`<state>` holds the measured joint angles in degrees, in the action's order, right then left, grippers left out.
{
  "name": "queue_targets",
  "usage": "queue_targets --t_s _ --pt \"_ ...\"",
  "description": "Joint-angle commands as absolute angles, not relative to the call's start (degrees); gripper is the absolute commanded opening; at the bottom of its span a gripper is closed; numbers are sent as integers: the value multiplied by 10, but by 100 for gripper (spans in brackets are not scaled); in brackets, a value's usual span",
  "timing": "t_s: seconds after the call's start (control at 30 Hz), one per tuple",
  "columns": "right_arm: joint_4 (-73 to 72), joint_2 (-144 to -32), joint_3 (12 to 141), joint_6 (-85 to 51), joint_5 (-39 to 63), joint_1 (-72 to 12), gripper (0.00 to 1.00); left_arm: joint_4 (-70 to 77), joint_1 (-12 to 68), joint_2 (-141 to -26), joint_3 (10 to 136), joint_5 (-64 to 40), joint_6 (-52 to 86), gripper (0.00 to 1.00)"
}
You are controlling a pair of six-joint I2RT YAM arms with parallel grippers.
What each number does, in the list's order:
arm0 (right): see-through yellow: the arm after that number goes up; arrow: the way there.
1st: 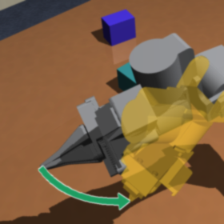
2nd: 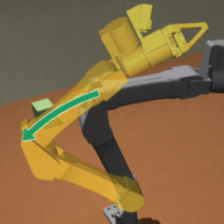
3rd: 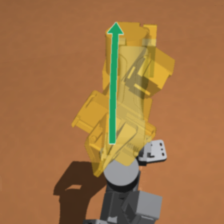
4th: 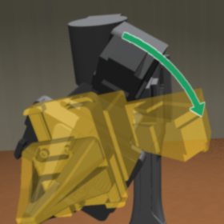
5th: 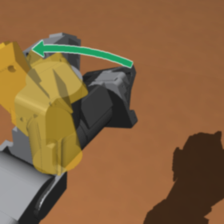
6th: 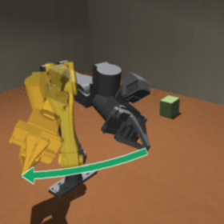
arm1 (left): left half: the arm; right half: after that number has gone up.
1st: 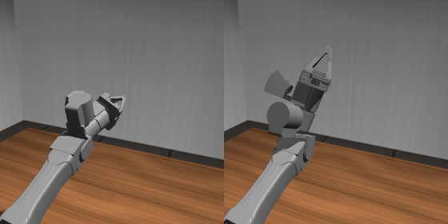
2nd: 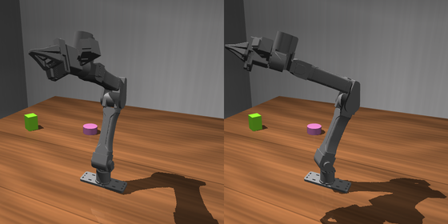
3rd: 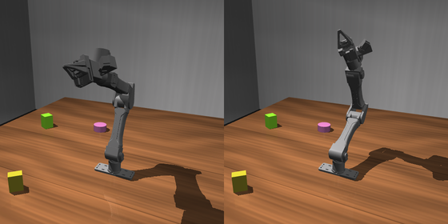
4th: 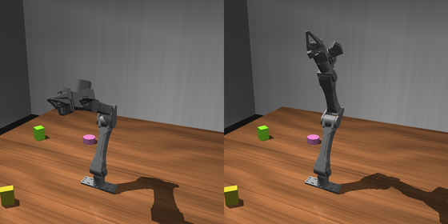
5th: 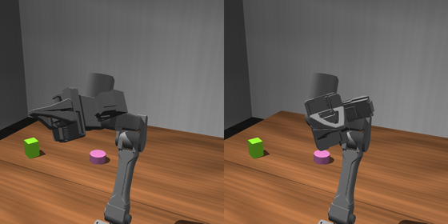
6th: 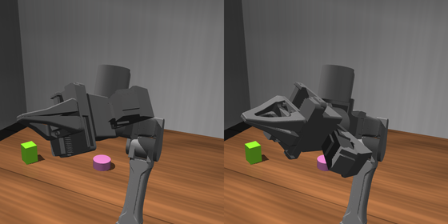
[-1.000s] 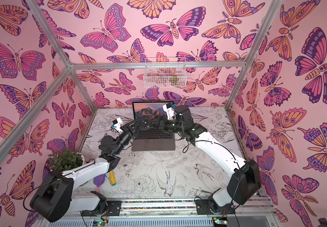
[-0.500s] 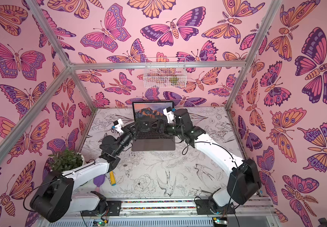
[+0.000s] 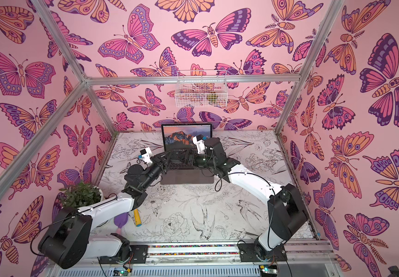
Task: Insert the wireless mouse receiver into the laptop
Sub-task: Close the lid on the mouse.
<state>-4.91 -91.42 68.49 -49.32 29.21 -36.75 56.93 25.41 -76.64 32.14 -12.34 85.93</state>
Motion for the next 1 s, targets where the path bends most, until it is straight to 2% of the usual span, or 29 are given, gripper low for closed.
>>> queue_targets --t_s 0.0,0.13,0.4,0.63,0.8,0.97 --pt "32 -925 695 -458 280 -371 87 658 257 -746 328 -132 858 0" --pt "70 -890 723 -425 298 -368 91 629 257 -740 321 -125 843 0" --pt "69 -829 681 -452 240 -363 91 623 256 -739 316 -123 839 0" --pt "87 -850 664 -460 197 -365 88 626 256 -739 315 -125 838 0" --pt "46 -879 672 -494 232 -375 87 624 256 -737 319 -128 836 0" --pt "19 -855 668 -494 234 -369 88 592 256 -735 320 -129 810 0"
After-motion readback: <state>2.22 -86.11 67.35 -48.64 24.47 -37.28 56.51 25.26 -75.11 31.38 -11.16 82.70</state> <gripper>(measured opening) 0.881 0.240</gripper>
